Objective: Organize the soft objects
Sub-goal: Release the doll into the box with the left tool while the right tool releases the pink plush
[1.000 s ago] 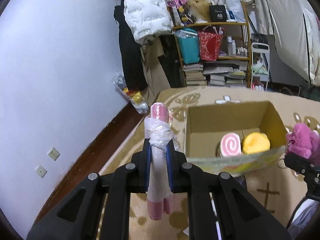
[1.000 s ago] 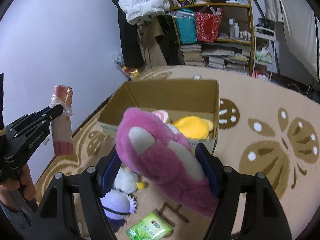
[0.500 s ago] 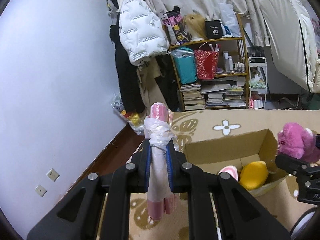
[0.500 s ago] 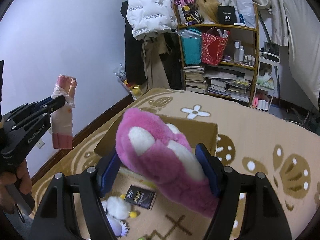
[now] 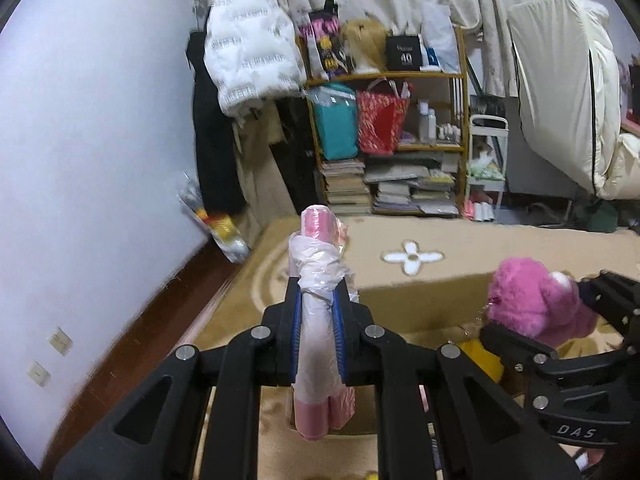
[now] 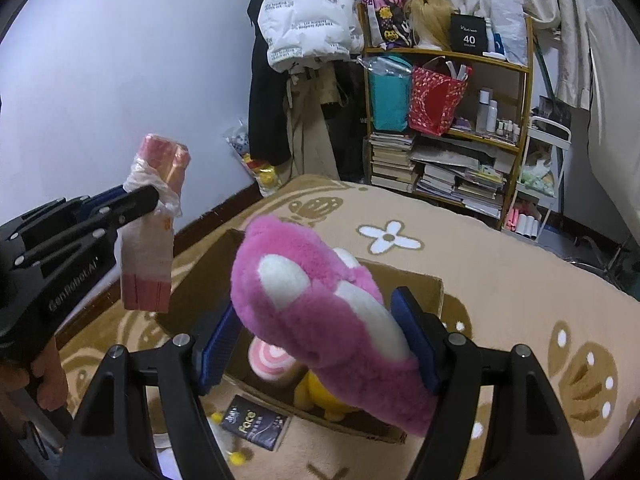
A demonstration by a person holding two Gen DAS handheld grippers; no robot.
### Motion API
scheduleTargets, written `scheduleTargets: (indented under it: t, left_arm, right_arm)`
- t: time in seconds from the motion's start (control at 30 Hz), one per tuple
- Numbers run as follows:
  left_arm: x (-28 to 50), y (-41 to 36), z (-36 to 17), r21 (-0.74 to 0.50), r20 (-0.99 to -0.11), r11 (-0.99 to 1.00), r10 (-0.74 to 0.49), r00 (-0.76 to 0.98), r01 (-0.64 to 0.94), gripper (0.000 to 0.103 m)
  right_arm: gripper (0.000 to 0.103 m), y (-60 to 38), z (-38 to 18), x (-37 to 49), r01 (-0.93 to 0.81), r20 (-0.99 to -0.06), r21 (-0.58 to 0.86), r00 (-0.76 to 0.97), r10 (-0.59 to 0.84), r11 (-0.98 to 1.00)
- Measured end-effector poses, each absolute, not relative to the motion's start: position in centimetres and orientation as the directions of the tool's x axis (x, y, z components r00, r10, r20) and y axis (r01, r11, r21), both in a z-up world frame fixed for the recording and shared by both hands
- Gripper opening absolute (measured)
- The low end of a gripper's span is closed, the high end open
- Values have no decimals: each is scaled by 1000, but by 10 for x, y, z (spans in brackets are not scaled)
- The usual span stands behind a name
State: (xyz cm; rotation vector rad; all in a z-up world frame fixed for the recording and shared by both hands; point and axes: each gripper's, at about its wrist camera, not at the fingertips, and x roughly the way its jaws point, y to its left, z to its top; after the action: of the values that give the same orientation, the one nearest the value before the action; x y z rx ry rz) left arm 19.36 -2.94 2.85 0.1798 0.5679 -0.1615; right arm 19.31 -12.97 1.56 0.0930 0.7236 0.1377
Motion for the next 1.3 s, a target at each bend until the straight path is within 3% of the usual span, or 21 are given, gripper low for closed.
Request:
scheduleTargets:
  t: [0.1,0.7,0.77,0.83,0.97,1.13,1.3]
  left_arm:
    - [203,-28,12,68,-587,973,-140,798,221,13]
    - [218,-30,-18,43,-666,973,-142,732,228,21]
    - [216,-26,-15,48,-664,975,-131,736,216,31]
    - [212,-21,-10,56,-655,978,-114,747,199,61]
    - [204,-10,4,37,-644,986,-102,758,164,71]
    - [188,5,20,49,-614,992,-62,787,116,99]
    - [172,12,34,79,-601,993,-25,799,91,102]
  right_arm:
    - [78,-130,4,199,-94,-671,134,724,160,987]
    - [85,-130,-25,212,-79,-733,155,659,168,985]
    - [86,-128,-22,210,-77,-733,137,663,153,988]
    - [94,-129,-18,206,-75,-728,134,669,149,988]
    - [103,-133,-8,197,-56,-712,142,688,141,988]
    - [103,-135,5,188,-37,-709,163,691,143,986]
    - [103,-131,19,171,-44,-692,173,705,154,984]
